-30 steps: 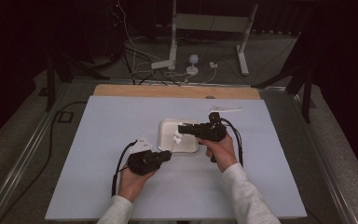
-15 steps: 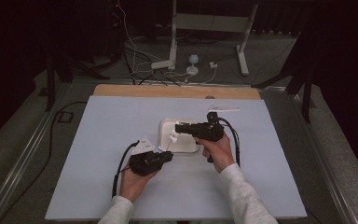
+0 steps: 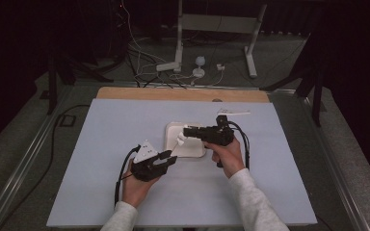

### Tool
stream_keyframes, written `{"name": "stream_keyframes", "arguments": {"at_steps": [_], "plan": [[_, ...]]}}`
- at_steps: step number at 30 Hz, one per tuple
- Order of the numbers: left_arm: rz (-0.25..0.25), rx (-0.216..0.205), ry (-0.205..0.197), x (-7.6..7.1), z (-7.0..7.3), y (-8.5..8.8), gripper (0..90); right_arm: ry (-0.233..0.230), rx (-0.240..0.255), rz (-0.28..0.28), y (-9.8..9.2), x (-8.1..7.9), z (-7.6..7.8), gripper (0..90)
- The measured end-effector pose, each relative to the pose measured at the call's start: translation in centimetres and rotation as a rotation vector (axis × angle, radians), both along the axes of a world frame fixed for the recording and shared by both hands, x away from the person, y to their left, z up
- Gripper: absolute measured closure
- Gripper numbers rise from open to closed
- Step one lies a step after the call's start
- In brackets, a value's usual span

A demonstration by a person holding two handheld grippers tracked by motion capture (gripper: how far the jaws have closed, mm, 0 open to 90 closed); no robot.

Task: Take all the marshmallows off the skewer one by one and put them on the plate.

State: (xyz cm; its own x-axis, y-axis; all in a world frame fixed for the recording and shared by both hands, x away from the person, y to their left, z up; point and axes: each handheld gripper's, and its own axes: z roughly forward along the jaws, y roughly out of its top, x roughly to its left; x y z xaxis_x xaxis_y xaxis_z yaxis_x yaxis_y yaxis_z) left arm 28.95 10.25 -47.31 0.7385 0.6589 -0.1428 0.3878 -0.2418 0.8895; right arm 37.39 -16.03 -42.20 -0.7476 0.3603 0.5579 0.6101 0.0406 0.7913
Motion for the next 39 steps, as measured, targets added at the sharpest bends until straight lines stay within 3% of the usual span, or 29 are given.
{"name": "stream_keyframes", "arguments": {"at_steps": [4,8,12,14,22,33,39], "plan": [[0.019,0.014,-0.014,0.0,0.0,0.0,63.1,-0.001,-0.003,0.003,0.1,0.0,0.0,78.2],[-0.007,0.025,0.019,0.4,-0.4,-0.2,60.5,0.007,0.013,0.011,0.1,0.0,0.0,78.4],[-0.043,0.024,0.052,0.5,-0.6,-0.4,87.7,0.006,0.010,0.026,0.5,0.0,0.0,78.6],[-0.056,0.030,0.067,0.5,-0.6,-0.5,89.4,0.005,0.008,0.028,0.6,0.0,0.0,78.6],[-0.048,0.057,0.063,0.5,-0.8,-0.3,90.0,0.005,-0.014,0.003,0.3,0.0,0.0,79.3],[-0.041,0.085,0.059,0.5,-0.9,0.1,90.0,0.024,0.012,-0.047,0.1,0.3,-0.3,79.7],[-0.032,0.078,0.067,0.5,-0.8,0.6,90.0,0.037,0.029,-0.059,0.0,0.6,-0.4,79.8]]}}
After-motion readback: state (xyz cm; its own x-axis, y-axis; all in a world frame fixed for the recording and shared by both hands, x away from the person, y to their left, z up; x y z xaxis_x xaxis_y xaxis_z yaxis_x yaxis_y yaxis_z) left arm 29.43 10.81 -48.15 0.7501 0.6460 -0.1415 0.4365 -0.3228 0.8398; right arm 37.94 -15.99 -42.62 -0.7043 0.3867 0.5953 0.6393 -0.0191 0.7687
